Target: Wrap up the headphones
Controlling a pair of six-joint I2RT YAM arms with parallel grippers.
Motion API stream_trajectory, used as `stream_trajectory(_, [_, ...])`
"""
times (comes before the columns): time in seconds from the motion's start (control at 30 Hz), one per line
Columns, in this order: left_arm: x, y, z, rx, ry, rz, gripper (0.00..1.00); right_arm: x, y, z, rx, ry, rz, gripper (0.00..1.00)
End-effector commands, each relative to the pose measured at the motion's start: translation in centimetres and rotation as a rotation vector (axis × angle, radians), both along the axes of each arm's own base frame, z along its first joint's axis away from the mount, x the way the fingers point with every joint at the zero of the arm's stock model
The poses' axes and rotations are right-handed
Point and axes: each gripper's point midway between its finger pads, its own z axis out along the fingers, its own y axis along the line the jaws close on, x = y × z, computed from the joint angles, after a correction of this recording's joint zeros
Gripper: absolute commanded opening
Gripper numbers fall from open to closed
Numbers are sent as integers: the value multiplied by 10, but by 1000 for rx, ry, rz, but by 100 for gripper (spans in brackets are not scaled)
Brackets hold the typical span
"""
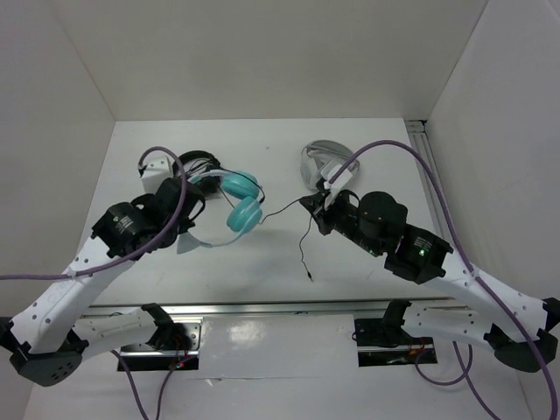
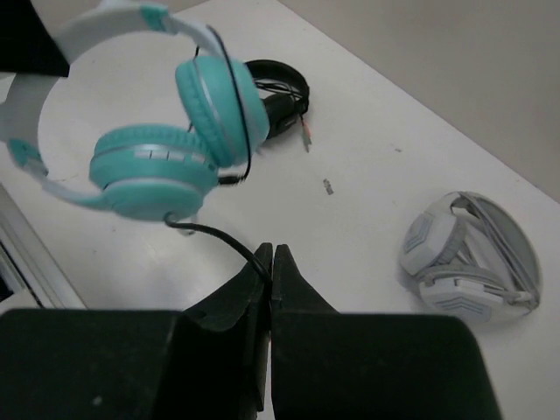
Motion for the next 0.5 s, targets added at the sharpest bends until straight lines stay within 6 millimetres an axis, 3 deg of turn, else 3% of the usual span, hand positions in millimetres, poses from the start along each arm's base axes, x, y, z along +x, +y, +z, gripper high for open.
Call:
stream_trajectory(0.0, [17,12,35,-137,-141,152,0,-15,21,-4,46,29,120,0])
stream_trajectory(0.17, [27,30,42,-136,-170,220,0,-25,32,-17,49,62,195,0])
stream_trajectory(0.2, [28,34,42,-134,-171,234,0,-28,33,-5,70,47,209,0])
stream_trajectory(0.3, [31,44,35,-134,-153,287,0,-37,40,5,87,55,274,0])
stream_trajectory(0.47, [45,55,42,-149,-193,310,0,-48,46,7,82,69,343,0])
